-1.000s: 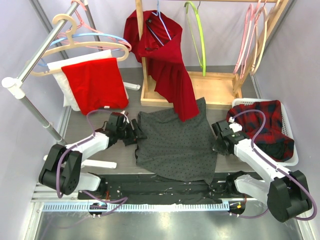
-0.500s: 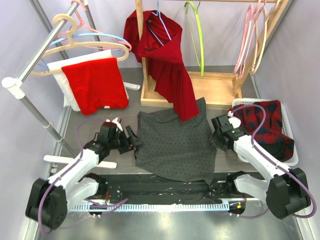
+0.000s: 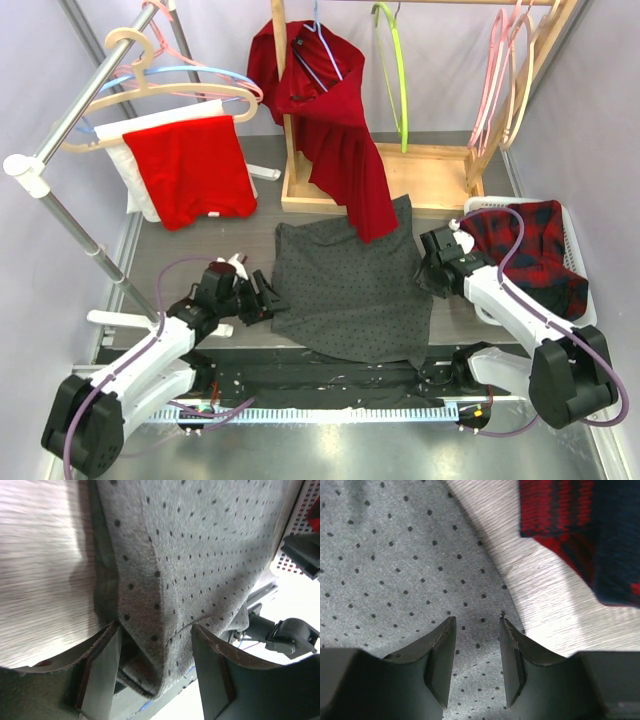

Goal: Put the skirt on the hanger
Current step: Flatten out the skirt at the center of the board.

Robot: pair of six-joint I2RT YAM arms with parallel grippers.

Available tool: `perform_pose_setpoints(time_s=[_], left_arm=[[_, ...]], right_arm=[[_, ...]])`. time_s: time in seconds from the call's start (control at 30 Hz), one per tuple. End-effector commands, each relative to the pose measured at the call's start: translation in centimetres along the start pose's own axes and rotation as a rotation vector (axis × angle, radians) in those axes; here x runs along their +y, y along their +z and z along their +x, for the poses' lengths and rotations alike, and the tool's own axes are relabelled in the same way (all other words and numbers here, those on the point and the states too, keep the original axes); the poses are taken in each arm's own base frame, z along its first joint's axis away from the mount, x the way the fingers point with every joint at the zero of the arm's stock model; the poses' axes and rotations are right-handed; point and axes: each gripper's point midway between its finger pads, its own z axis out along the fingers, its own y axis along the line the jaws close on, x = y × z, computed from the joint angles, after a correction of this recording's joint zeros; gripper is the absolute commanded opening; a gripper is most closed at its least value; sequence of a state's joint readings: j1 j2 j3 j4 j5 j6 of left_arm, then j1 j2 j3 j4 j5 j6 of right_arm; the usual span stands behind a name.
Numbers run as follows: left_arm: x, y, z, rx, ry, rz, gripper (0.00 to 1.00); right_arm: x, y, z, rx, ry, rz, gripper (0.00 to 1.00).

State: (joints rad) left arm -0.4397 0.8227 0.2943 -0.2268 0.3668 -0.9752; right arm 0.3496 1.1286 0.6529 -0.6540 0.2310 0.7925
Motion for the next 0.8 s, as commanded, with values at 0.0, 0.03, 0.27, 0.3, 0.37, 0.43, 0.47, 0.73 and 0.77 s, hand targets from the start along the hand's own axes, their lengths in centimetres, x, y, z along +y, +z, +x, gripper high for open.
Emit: perform_pose_setpoints(time_s=[0.0, 0.03, 0.27, 0.3, 0.37, 0.43, 0.47, 0.73, 0.77], left_arm=[[-2.7, 0.7, 0.6, 0.04, 0.038, 0.108, 0.59], [-3.0, 0.8, 1.0, 0.06, 0.044, 0.12, 0.57], [-6.0, -0.8, 3.2, 0.153, 0.112, 0.263, 0.27], [-6.3, -1.0, 3.4, 0.162, 0.116, 0.284, 0.16], [-6.6, -1.4, 4.0, 0.192, 0.11, 0.307, 0.0], [-6.3, -1.3, 4.2, 0.203, 0.099, 0.302, 0.0], [-6.1, -1.2, 4.5, 0.218, 0.088, 0.294, 0.0], [-1.1, -0.5, 7.3, 0.328, -0.011, 0.12, 0.0], [0.0, -0.4, 7.8, 0.335, -0.01, 0.081, 0.0]], right_arm=[[2.2, -0.5, -1.4, -0.029, -0.006, -0.077, 0.44], [2.2, -0.4, -1.3, -0.025, -0.008, -0.081, 0.44], [3.4, 0.6, -0.8, 0.004, -0.043, -0.123, 0.45], [3.2, 1.1, -0.5, 0.018, -0.052, -0.112, 0.44], [3.5, 1.5, -0.5, 0.021, -0.057, -0.117, 0.44], [3.6, 2.2, -0.3, 0.029, -0.065, -0.109, 0.44], [3.6, 2.4, -0.3, 0.031, -0.07, -0.107, 0.43], [3.8, 5.5, -1.2, 0.03, -0.124, -0.023, 0.4], [3.6, 5.9, -1.6, 0.015, -0.133, 0.006, 0.4]])
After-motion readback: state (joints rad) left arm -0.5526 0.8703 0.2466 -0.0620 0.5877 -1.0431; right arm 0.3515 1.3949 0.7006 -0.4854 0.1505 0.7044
